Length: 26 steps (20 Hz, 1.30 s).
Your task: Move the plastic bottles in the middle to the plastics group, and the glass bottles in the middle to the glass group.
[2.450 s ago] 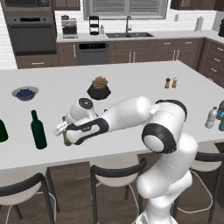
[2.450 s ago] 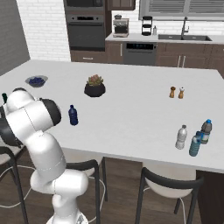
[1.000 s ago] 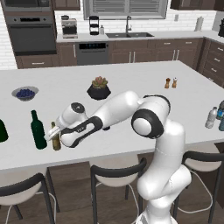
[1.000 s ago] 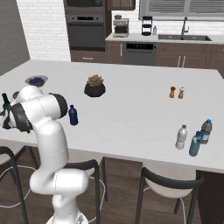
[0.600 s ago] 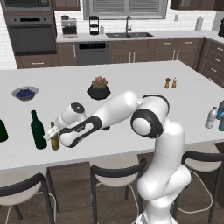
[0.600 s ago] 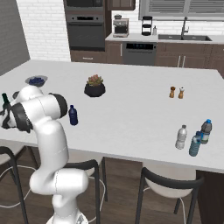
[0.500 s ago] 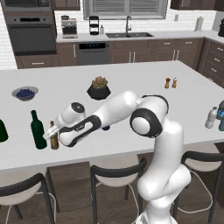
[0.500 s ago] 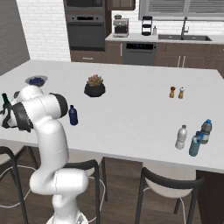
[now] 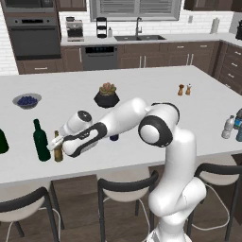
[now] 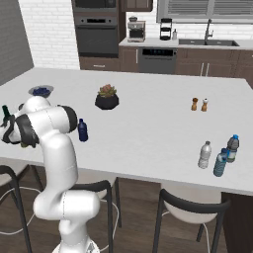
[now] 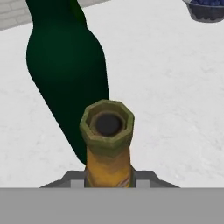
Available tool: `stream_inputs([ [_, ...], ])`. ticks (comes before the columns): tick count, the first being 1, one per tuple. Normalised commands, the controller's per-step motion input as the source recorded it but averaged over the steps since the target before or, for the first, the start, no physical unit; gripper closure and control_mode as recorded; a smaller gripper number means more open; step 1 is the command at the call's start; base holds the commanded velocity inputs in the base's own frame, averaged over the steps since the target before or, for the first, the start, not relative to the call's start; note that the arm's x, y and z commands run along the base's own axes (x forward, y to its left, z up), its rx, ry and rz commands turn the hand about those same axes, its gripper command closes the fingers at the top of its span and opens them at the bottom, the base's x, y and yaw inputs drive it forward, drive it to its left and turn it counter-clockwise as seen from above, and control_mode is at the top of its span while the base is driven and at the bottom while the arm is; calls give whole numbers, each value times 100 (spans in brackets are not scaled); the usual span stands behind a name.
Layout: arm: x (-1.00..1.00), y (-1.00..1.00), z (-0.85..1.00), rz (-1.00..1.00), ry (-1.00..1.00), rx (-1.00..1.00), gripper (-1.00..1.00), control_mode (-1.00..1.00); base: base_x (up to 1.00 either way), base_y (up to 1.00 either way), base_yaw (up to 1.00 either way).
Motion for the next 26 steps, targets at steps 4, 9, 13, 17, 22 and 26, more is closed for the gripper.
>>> stream_inputs([
  [4, 0, 1, -11, 0, -1, 0, 100, -100, 0, 0, 0],
  [9, 0, 0, 0, 0, 0, 0, -100, -100, 0, 0, 0],
  [13, 0, 0, 0, 0, 0, 0, -100, -100, 0, 0, 0],
  [17, 0, 0, 0, 0, 0, 0, -100, -100, 0, 0, 0],
  [22, 0, 0, 0, 0, 0, 0, -100, -100, 0, 0, 0],
  [26, -16, -1, 27, 0, -2, 0, -100, -100, 0, 0, 0],
])
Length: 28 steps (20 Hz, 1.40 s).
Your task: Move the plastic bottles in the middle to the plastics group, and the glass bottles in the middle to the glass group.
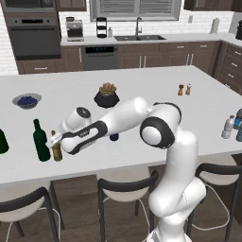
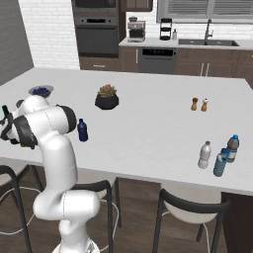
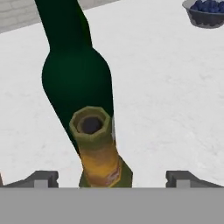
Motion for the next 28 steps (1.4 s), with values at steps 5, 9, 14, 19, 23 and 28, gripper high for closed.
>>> stream_inputs([
  [5, -47, -25, 67, 0, -4, 0, -100, -100, 0, 0, 0],
  [9, -42, -62, 73, -3, -1, 0, -100, -100, 0, 0, 0],
  [14, -28, -92, 58, -8, 0, -1, -100, -100, 0, 0, 0],
  [19, -15, -99, 41, -12, 1, -6, -100, -100, 0, 0, 0],
  [23, 0, -79, 36, -20, 6, -18, -100, -100, 0, 0, 0],
  [28, 33, -38, 4, -35, 26, -23, -100, -100, 0, 0, 0],
])
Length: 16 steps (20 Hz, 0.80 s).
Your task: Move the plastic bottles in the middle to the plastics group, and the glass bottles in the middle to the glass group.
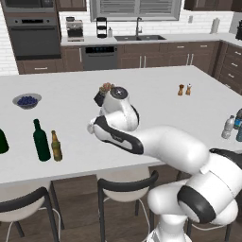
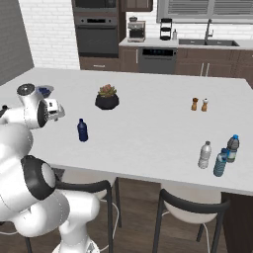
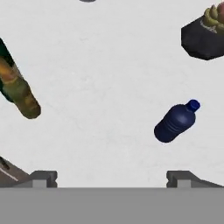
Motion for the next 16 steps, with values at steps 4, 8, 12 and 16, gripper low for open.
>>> stream_inputs([
  [4, 11, -32, 0, -47, 37, -2, -100, -100, 0, 0, 0],
  [8, 29, -58, -4, -22, 8, 4, -100, -100, 0, 0, 0],
  [12, 45, -76, 0, -9, 4, 3, -100, -100, 0, 0, 0],
  [16, 59, -45, -18, -6, 0, 1, -100, -100, 0, 0, 0],
])
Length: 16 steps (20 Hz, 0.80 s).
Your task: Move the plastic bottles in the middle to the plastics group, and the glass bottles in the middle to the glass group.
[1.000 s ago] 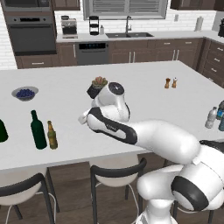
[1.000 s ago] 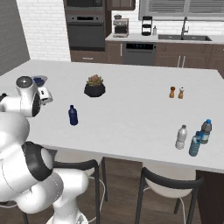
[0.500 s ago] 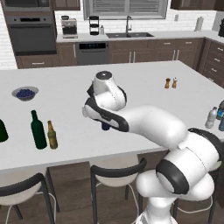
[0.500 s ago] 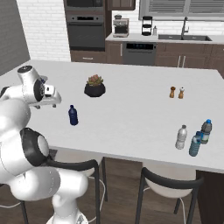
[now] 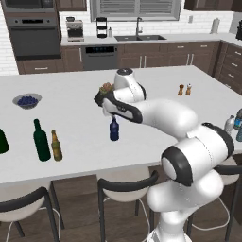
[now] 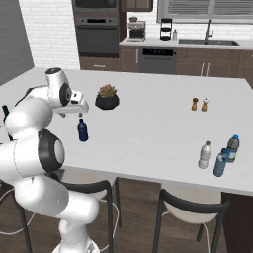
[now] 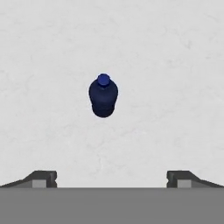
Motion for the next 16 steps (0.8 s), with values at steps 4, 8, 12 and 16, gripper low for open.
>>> stream_inputs([
  [4, 52, -10, -28, 0, 0, 0, -100, -100, 0, 0, 0],
  [8, 43, 0, -30, 0, 0, 3, -100, -100, 0, 0, 0],
  [12, 26, -5, -27, 1, 0, 10, -100, -100, 0, 0, 0],
  [16, 20, 0, -24, 1, 0, 11, -100, -100, 0, 0, 0],
])
